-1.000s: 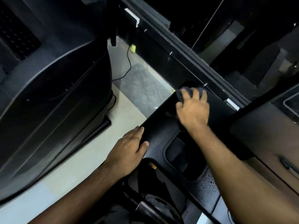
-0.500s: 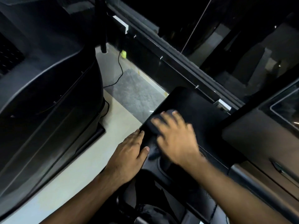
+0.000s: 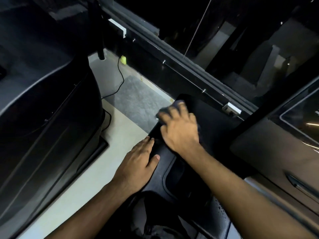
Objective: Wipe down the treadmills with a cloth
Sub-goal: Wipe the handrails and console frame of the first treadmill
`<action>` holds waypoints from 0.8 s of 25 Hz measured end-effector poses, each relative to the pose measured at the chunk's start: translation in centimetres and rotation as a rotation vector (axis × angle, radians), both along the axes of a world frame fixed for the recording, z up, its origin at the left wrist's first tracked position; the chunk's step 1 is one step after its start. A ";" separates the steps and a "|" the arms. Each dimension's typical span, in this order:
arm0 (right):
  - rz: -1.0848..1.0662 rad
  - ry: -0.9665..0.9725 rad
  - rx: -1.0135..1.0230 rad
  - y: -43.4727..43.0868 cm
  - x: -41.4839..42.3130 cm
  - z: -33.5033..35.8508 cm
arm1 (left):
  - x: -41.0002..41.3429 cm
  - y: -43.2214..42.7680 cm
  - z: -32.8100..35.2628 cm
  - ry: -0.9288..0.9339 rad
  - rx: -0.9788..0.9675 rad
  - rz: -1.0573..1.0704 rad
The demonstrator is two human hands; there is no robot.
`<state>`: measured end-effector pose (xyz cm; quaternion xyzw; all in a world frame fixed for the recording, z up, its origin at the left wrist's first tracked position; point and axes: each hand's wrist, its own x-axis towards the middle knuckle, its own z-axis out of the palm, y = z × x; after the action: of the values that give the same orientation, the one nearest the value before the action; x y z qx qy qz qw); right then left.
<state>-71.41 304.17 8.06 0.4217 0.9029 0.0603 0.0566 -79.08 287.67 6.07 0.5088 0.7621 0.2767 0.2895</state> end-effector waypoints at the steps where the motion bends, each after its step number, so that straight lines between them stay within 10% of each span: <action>1: 0.100 -0.017 -0.044 0.8 0.4 0.1 | 0.0 0.3 0.1 0.004 0.003 -0.007; 5: -0.427 0.046 -0.026 5.7 -0.1 1.1 | -0.3 0.9 -0.4 0.004 0.017 -0.020; 9: -0.145 0.069 -0.073 5.2 0.7 0.2 | -0.1 1.4 -0.5 0.026 0.024 -0.024; 12: -0.618 0.118 -0.051 5.5 1.2 1.7 | -0.2 1.6 -0.7 0.029 0.035 -0.038; 15: -0.154 0.055 0.003 0.4 3.0 0.5 | 0.3 1.9 -0.1 0.071 0.042 -0.055; 20: -0.404 -0.027 0.039 0.6 5.1 1.4 | 0.3 2.3 -0.2 0.073 0.043 -0.078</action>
<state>-66.29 304.75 9.42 0.5945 0.7978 0.0708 0.0717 -78.75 289.93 5.84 0.5541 0.7455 0.2628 0.2609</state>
